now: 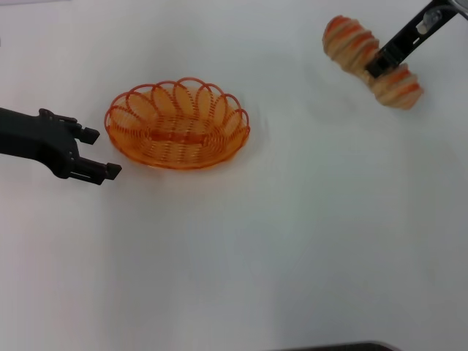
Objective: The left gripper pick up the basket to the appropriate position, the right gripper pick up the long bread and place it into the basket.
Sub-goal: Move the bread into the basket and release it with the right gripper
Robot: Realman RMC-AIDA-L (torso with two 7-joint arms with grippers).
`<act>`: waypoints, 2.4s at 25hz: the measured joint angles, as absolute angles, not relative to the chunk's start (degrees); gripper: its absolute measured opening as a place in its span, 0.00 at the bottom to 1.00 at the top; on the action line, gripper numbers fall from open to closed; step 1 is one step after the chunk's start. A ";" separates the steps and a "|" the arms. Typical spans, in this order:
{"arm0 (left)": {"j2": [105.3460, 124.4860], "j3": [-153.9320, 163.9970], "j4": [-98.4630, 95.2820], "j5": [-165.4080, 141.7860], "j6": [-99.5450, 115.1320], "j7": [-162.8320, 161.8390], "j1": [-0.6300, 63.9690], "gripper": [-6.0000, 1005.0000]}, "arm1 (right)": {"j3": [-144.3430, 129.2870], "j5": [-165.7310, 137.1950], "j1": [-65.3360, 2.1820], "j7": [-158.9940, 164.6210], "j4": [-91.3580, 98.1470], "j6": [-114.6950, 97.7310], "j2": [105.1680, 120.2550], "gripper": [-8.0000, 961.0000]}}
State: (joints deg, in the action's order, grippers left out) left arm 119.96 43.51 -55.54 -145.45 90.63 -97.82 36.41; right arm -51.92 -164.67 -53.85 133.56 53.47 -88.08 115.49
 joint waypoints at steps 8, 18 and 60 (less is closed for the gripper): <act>119.88 43.51 -55.54 -145.46 90.71 -97.82 36.53 0.81 | -50.22 -167.39 -56.34 131.27 54.17 -87.27 116.23 0.20; 119.90 43.51 -55.54 -145.45 90.64 -97.82 36.49 0.81 | -50.73 -159.28 -57.30 120.31 53.96 -82.74 117.12 0.19; 119.70 43.42 -55.68 -145.45 90.34 -98.70 36.89 0.80 | -70.70 -137.09 -64.61 104.53 41.79 -76.20 120.25 0.20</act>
State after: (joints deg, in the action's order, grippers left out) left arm 119.70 43.42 -55.68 -145.45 90.34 -98.70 36.89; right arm -70.70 -137.09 -64.61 104.53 41.79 -76.20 120.25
